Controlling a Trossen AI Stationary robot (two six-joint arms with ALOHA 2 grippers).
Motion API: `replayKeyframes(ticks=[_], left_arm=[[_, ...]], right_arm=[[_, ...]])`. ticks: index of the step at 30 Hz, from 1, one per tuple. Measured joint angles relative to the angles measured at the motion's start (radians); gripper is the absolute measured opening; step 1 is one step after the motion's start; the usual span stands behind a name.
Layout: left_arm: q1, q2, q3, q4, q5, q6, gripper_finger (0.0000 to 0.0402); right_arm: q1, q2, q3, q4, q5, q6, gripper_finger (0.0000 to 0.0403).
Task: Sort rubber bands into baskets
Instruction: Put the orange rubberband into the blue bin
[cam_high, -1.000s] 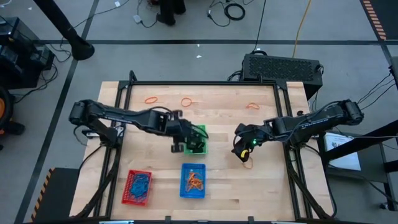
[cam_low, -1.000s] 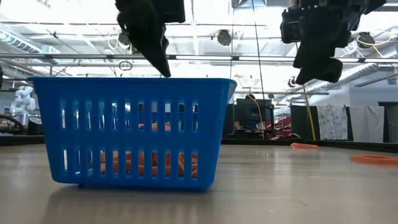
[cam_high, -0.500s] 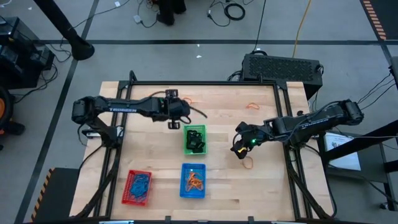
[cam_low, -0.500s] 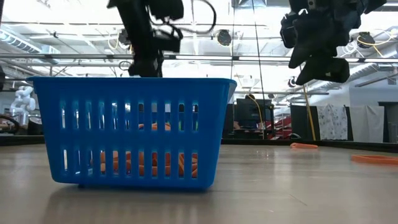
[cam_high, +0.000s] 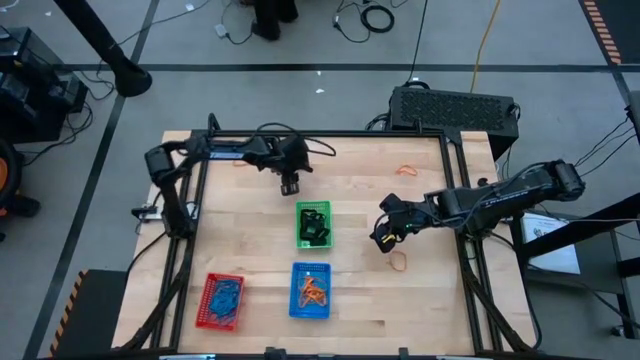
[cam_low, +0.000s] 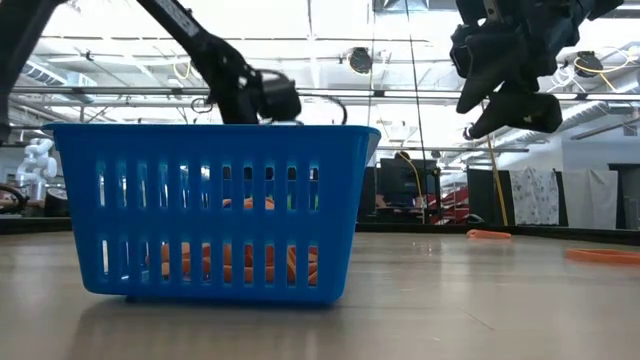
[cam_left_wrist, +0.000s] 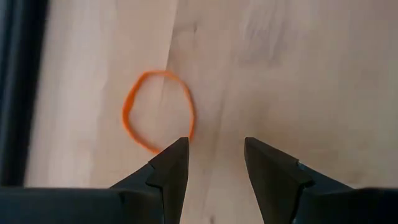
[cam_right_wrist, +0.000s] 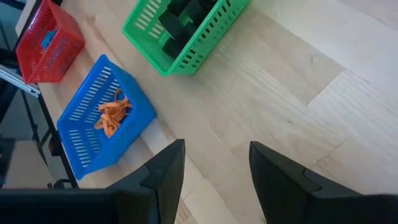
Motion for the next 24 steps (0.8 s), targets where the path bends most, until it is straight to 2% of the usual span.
replayKeyframes(ticks=[7,20,24], left_arm=[[0.012,0.09,0.006,0.015,0.001,0.065,0.0164],[0.009,0.101,0.008,0.06,-0.046,0.162,0.0164],[0.037,0.101,0.008,0.056,0.035,0.174,0.0163]], right_arm=[[0.024,0.0,0.0,-0.003,0.0,-0.037,0.0171],[0.042,0.0,0.0,-0.026,0.069,-0.079,0.0171],[0.042,0.0,0.0,-0.029,0.07,-0.102,0.0171]])
